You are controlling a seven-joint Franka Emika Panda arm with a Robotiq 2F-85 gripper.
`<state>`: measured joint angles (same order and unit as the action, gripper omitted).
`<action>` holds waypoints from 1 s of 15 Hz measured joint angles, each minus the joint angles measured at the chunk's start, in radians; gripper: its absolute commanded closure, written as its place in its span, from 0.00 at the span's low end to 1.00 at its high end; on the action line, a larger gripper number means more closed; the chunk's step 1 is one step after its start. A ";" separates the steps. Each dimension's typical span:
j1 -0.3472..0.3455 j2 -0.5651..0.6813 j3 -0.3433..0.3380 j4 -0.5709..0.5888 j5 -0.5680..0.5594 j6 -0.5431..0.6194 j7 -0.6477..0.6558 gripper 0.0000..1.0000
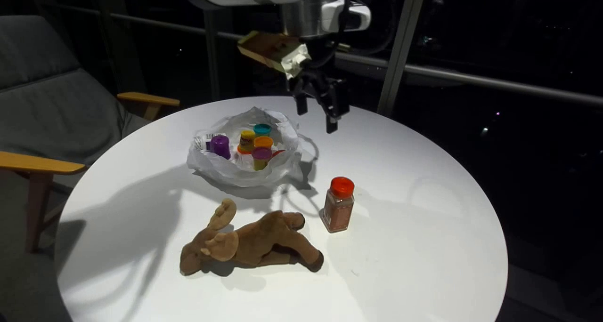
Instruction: Remove the contents from the plastic bag.
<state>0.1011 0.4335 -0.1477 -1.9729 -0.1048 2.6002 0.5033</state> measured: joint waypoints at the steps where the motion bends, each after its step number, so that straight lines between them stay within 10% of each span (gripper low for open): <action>1: 0.012 -0.005 0.027 -0.001 0.000 -0.005 -0.022 0.00; 7: 0.072 0.042 0.161 0.002 0.000 -0.025 -0.166 0.00; 15: 0.097 0.179 0.165 0.092 -0.006 -0.091 -0.268 0.00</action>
<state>0.1977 0.6123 0.0169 -1.8813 -0.1108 2.5087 0.2354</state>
